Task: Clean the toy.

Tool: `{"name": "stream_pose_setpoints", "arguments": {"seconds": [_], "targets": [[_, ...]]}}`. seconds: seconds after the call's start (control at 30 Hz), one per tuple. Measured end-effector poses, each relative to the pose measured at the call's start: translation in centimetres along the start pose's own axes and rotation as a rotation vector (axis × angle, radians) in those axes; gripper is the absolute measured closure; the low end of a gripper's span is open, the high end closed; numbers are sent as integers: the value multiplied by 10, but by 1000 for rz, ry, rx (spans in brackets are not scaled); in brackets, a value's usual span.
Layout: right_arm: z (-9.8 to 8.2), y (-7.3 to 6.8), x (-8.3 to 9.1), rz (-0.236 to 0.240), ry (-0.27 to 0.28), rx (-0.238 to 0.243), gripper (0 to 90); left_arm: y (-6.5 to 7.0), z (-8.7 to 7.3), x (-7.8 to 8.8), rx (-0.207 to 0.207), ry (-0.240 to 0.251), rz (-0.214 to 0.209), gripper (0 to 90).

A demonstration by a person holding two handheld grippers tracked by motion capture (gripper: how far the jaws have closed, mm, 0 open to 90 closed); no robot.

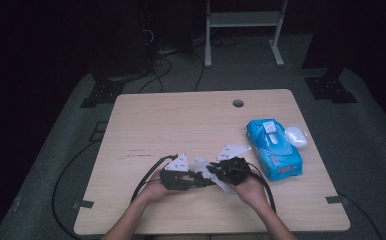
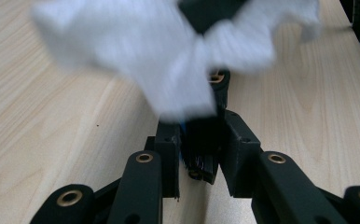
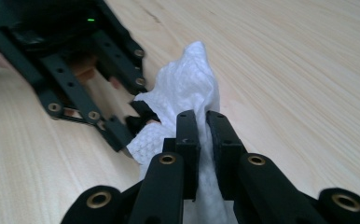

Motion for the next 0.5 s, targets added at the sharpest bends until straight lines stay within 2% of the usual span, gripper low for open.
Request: {"name": "stream_pose_setpoints", "arguments": {"seconds": [0.07,0.17,0.27,0.33,0.4,0.5], "targets": [[0,-1,0,5,9,-10,833,0,0,0,-2,-5,0,707],[8,-17,-7,46,28,10,833,1,0,0,-9,-9,6,707],[12,-24,-14,45,20,49,833,0,-1,2,-12,-10,6,707],[11,-20,-12,44,24,37,833,-1,-1,2,-13,-10,7,707],[5,-9,-7,21,25,20,834,-1,-2,2,-10,-12,6,707],[-1,1,0,3,27,-25,834,-1,-1,1,-13,-11,10,707]]}}
Point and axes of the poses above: each handheld gripper's, and its own axes: x roughly backward along the jaws, z roughly out of its top, y roughly to its right, the point moved 10 cm from there along -x, roughly forward along the jaws, and after that the axes turned 5 degrees about -y, right-handed, at the moved point
